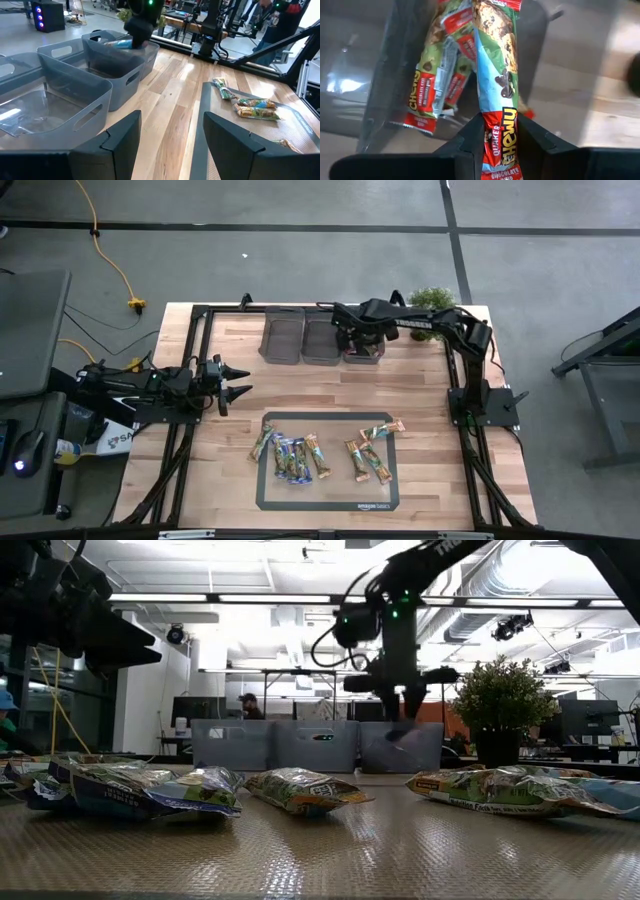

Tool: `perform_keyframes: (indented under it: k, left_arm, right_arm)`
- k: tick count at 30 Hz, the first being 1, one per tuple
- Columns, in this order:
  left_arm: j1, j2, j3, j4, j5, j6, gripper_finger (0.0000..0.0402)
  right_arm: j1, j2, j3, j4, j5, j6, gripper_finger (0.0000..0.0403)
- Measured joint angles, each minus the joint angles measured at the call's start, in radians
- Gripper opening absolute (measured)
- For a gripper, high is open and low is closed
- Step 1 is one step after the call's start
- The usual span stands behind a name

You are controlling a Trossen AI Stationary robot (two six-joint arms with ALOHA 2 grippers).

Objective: Pick and place Granola Bars by type
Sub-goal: Put the red granola bar into the right black bin

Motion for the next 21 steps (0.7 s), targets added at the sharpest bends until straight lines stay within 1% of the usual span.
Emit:
perform_keyframes:
  k: [5, 10, 13, 21]
  left_arm:
    - [0.0, 0.0, 0.0, 0.0, 0.0, 0.0, 0.0211]
    - [0.0, 0.0, 0.0, 0.0, 0.0, 0.0, 0.0211]
    - [0.0, 0.0, 0.0, 0.0, 0.0, 0.0, 0.0211]
    - [0.0, 0.0, 0.0, 0.0, -0.001, 0.0, 0.0211]
  right_arm:
    - [-0.024, -0.002, -0.081, 0.123, -0.077, -0.005, 0.0078]
    - [-0.027, -0.002, -0.097, 0.149, -0.079, -0.004, 0.0083]
    - [-0.026, -0.002, -0.096, 0.173, -0.079, -0.038, 0.01]
    - [-0.026, -0.002, -0.095, 0.177, -0.079, -0.053, 0.0161]
